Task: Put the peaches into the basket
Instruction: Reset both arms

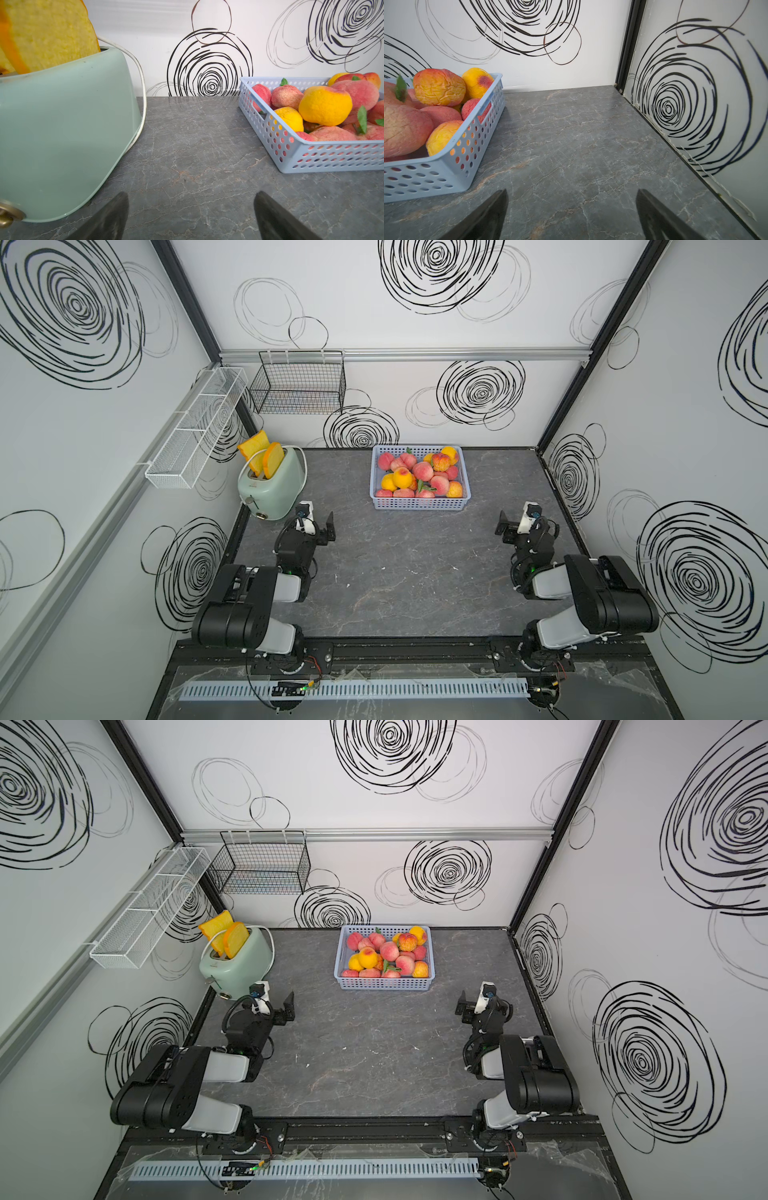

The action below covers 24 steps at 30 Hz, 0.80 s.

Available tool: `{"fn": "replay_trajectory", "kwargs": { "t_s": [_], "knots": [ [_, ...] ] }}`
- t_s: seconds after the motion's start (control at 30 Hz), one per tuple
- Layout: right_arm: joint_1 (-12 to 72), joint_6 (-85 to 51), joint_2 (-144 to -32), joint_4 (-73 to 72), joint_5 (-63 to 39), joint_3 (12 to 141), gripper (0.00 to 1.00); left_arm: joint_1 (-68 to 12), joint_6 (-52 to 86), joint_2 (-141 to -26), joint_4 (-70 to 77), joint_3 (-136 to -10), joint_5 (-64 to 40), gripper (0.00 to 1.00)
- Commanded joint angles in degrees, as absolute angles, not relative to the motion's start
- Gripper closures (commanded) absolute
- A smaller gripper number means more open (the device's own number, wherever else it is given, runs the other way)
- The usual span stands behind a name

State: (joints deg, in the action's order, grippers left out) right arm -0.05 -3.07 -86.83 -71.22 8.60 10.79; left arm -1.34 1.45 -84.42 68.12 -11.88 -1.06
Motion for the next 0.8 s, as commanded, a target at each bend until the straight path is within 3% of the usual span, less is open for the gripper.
{"fn": "replay_trajectory", "kwargs": {
  "t_s": [0.0,0.2,0.27,0.33,0.77],
  "knots": [
    [0.4,-3.4,-86.2,-74.3,10.0,10.5,0.01,-1.6,0.4,-83.8,72.6,-12.2,-0.4,0.03],
    [0.7,-2.3,-86.8,-73.5,8.5,11.1,0.01,-1.2,0.6,-84.0,72.1,-12.6,-1.3,0.03],
    [0.7,-2.3,-86.7,-73.4,8.6,11.2,0.05,-1.2,0.6,-84.0,72.2,-12.6,-1.3,0.02],
    [0.8,-2.2,-86.7,-73.6,8.7,11.2,0.0,-1.2,0.6,-84.0,72.2,-12.6,-1.3,0.02],
    [1.0,-2.1,-86.5,-74.1,9.0,10.8,0.01,-2.5,0.0,-83.8,72.5,-12.3,1.0,0.02]
  ]
}}
